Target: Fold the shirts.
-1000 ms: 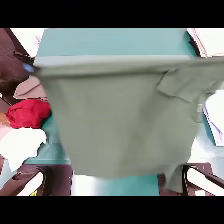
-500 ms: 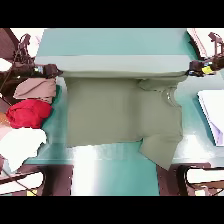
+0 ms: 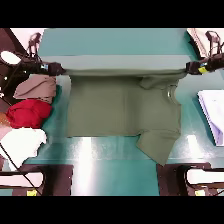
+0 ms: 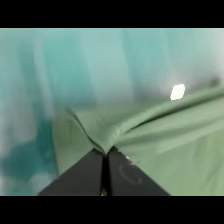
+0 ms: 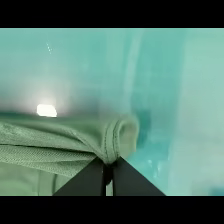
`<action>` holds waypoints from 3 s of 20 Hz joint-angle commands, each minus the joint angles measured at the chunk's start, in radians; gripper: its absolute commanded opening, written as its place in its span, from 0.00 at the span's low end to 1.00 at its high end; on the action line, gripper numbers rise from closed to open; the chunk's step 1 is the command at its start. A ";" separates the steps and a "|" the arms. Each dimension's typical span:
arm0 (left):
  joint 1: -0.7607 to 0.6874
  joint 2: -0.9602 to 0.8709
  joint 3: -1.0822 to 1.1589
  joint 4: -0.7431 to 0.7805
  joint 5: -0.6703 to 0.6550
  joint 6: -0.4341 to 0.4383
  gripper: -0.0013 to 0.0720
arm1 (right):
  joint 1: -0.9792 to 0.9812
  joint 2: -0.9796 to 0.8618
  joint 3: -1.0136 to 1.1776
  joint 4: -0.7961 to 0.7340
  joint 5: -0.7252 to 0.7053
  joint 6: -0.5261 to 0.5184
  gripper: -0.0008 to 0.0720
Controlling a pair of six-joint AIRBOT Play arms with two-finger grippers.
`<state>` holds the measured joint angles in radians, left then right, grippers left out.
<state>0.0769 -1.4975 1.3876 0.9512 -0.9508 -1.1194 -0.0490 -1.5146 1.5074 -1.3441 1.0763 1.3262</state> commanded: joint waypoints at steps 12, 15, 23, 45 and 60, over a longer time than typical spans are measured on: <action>-0.034 -0.006 -0.225 0.063 -0.048 -0.012 0.05 | 0.082 0.071 -0.367 -0.035 -0.007 0.022 0.04; -0.029 -0.006 -0.213 0.084 -0.168 -0.047 0.80 | 0.076 0.072 -0.324 -0.010 0.101 0.029 0.65; 0.041 0.239 -0.463 0.141 -0.396 -0.103 0.68 | -0.072 0.351 -0.436 0.096 0.314 0.006 0.63; -0.015 0.435 -0.789 -0.009 -0.193 -0.077 0.05 | -0.214 0.616 -0.961 0.141 0.415 0.020 0.63; -0.014 0.450 -0.777 -0.004 -0.224 -0.077 0.05 | -0.077 0.461 -1.082 0.217 0.219 -0.007 0.07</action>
<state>0.0624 -1.0492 0.6098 0.9428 -1.1648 -1.1961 -0.1852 -1.0142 0.4263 -1.1229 1.3499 1.3331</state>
